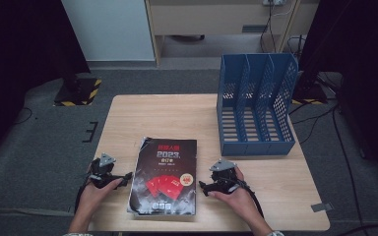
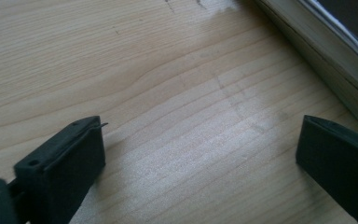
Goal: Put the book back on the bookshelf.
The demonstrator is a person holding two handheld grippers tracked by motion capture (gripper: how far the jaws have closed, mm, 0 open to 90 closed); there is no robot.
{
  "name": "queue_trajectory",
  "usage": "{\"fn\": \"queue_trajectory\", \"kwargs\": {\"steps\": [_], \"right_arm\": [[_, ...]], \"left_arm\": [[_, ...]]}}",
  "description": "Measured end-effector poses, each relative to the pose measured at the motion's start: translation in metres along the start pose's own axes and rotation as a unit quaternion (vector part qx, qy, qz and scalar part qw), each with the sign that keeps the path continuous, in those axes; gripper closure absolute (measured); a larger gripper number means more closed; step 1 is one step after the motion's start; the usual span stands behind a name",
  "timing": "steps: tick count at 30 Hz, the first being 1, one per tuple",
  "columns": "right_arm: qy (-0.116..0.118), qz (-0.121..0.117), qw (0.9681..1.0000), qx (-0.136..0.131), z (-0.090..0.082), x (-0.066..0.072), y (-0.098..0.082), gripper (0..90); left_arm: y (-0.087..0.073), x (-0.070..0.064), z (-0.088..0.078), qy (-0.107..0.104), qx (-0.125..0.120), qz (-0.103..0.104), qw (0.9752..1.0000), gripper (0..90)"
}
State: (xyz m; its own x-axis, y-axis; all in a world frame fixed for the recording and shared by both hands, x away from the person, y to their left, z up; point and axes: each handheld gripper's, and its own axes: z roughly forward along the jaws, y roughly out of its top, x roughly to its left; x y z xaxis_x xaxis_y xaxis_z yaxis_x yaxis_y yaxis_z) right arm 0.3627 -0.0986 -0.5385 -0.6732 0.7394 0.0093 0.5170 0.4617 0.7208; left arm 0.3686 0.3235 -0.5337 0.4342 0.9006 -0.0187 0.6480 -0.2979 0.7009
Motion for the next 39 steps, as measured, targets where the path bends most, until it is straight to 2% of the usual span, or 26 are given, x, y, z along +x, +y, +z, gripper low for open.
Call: {"fn": "queue_trajectory", "kwargs": {"steps": [3, 7, 10, 11, 13, 14, 16, 18, 20, 21, 24, 27, 29, 30, 33, 34, 35, 37, 39], "right_arm": [[-0.001, 0.001, 1.0, 0.005, -0.001, 0.0, 0.001, 10.5], [-0.002, -0.005, 1.0, 0.003, -0.003, 0.001, 0.003, 14.6], [0.003, -0.005, 1.0, -0.003, -0.007, 0.003, 0.005, 17.5], [0.002, -0.005, 0.9999, -0.01, -0.01, 0.004, 0.007, 20.7], [0.01, -0.006, 0.9997, -0.023, -0.013, 0.004, 0.009, 24.6], [0.01, -0.006, 0.9997, -0.023, -0.013, 0.004, 0.009, 24.6], [0.016, -0.002, 0.9993, -0.033, -0.017, 0.004, 0.011, 29.1], [0.032, 0.009, 0.9984, -0.046, -0.022, 0.004, 0.013, 36.0], [0.037, 0.012, 0.9979, -0.051, -0.023, 0.003, 0.014, 37.5], [0.044, 0.021, 0.9968, -0.062, -0.025, 0.003, 0.015, 39.8], [0.047, 0.024, 0.9959, -0.073, -0.028, 0.003, 0.017, 43.8], [0.052, 0.021, 0.9951, -0.082, -0.03, 0.003, 0.021, 48.2], [0.059, 0.032, 0.994, -0.086, -0.029, 0.001, 0.025, 51.0], [0.057, 0.028, 0.9941, -0.088, -0.027, 0.0, 0.031, 50.5], [0.066, 0.021, 0.9938, -0.088, -0.023, -0.001, 0.036, 46.1], [0.069, 0.017, 0.9937, -0.087, -0.016, 0.0, 0.04, 38.3], [0.069, 0.017, 0.9937, -0.087, -0.016, 0.0, 0.04, 38.3], [0.085, 0.016, 0.9931, -0.079, -0.008, 0.003, 0.043, 30.4], [0.081, 0.008, 0.994, -0.073, -0.003, 0.008, 0.044, 22.3]], "left_arm": [[0.001, 0.001, -0.005, 0.002, -0.008, -0.011, 0.9999, 8.4], [0.006, -0.002, -0.02, 0.0, -0.031, -0.024, 0.9992, 13.3], [0.008, -0.013, -0.033, -0.002, -0.043, -0.011, 0.999, 18.2], [0.008, -0.017, -0.037, -0.007, -0.046, -0.006, 0.9989, 25.2], [0.008, -0.027, -0.048, -0.012, -0.055, 0.003, 0.9984, 30.5], [0.008, -0.027, -0.048, -0.012, -0.055, 0.003, 0.9984, 36.1], [0.008, -0.033, -0.051, -0.03, -0.062, 0.001, 0.9976, 38.7], [0.011, -0.042, -0.049, -0.035, -0.059, 0.014, 0.9976, 45.0], [0.012, -0.044, -0.047, -0.039, -0.059, 0.014, 0.9974, 46.1], [0.013, -0.045, -0.044, -0.043, -0.058, 0.014, 0.9973, 47.9], [0.014, -0.05, -0.037, -0.043, -0.047, 0.009, 0.998, 50.0], [0.016, -0.052, -0.036, -0.048, -0.051, -0.005, 0.9975, 53.4], [0.017, -0.053, -0.035, -0.05, -0.055, -0.015, 0.9971, 54.8], [0.018, -0.053, -0.033, -0.044, -0.052, -0.02, 0.9975, 53.9], [0.018, -0.052, -0.031, -0.049, -0.054, -0.028, 0.997, 50.1], [0.018, -0.053, -0.029, -0.054, -0.055, -0.032, 0.9965, 49.4], [0.018, -0.053, -0.029, -0.051, -0.055, -0.03, 0.9967, 49.4], [0.018, -0.054, -0.026, -0.04, -0.05, -0.027, 0.9976, 46.4], [0.018, -0.053, -0.025, -0.041, -0.05, -0.034, 0.9974, 41.7]]}}
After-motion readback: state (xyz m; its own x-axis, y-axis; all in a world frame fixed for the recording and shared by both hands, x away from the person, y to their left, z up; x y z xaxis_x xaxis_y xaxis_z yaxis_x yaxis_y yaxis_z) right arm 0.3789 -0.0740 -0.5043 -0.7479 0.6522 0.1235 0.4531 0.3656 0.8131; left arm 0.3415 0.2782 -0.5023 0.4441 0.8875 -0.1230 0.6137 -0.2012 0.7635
